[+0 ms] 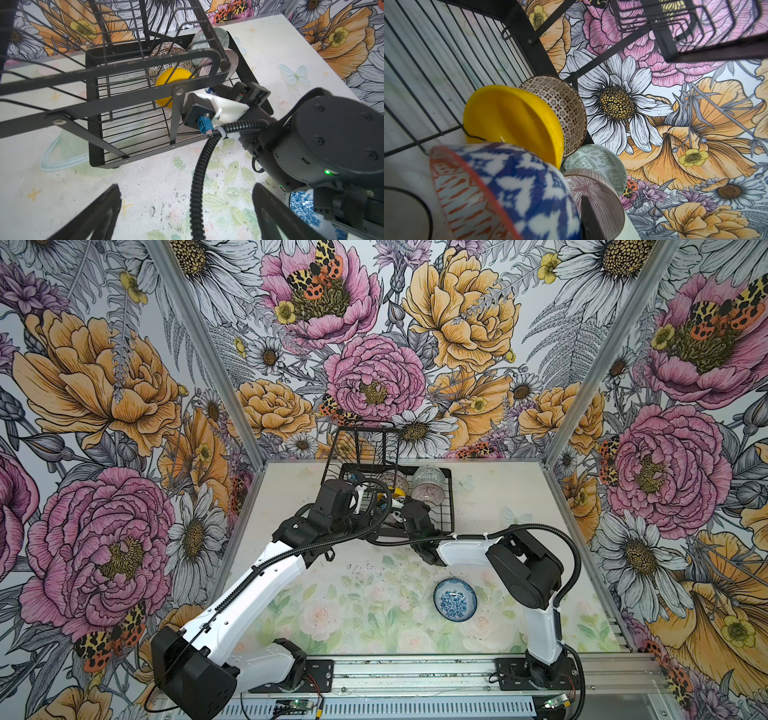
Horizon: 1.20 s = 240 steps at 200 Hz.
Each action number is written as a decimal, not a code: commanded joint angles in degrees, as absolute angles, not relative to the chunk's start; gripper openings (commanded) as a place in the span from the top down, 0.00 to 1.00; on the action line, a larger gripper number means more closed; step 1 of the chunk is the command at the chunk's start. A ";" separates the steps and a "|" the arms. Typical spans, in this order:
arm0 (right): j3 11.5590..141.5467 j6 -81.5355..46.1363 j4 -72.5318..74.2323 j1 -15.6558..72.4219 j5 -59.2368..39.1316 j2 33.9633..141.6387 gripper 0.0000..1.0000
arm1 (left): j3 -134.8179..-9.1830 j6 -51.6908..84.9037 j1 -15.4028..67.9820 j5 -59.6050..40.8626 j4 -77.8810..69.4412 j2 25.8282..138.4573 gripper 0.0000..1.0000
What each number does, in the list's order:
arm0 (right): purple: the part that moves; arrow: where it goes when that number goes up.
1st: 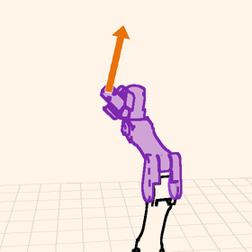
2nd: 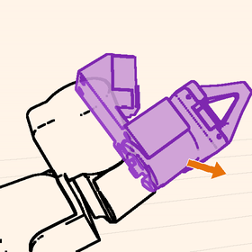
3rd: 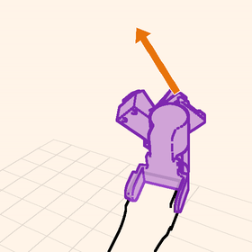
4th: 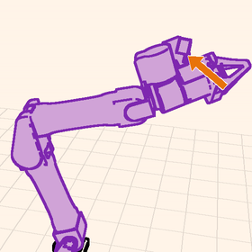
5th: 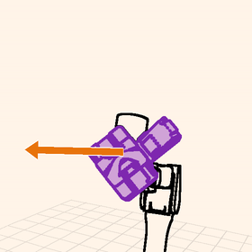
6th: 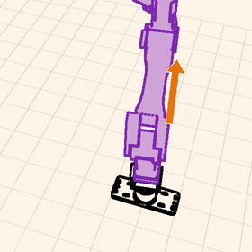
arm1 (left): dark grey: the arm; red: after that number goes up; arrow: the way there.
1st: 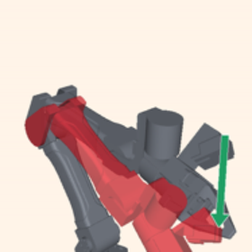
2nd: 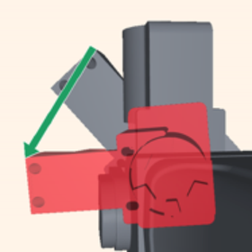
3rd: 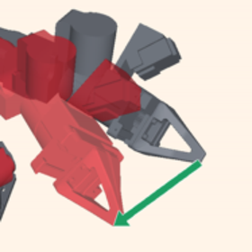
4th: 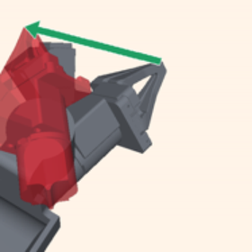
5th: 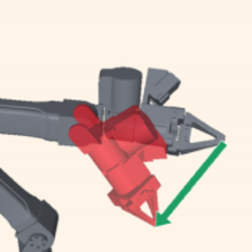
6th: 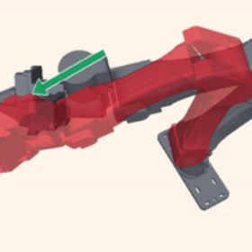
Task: Load the bowls into the dish rack
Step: 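Lower the orange-and-blue bowl into the rack slot beside the yellow bowl with the right gripper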
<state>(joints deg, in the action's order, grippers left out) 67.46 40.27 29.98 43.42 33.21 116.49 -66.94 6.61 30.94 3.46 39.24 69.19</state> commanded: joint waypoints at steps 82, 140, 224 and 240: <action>68.15 38.72 42.96 42.45 28.04 120.06 1.00 | -66.29 6.94 30.48 1.94 39.29 68.93 0.01; 66.93 38.94 46.31 42.28 22.84 122.18 1.00 | -66.39 6.94 30.52 1.69 39.28 69.52 0.01; 67.10 37.75 39.03 42.01 18.55 122.61 1.00 | -67.00 6.76 30.50 1.31 39.25 70.74 0.01; 66.93 37.62 38.34 42.01 18.37 122.54 1.00 | -67.19 6.77 30.55 1.12 39.22 70.88 0.01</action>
<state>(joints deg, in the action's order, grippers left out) 66.92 39.03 41.65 41.52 21.17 121.32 -66.83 6.63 30.94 2.81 39.24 70.41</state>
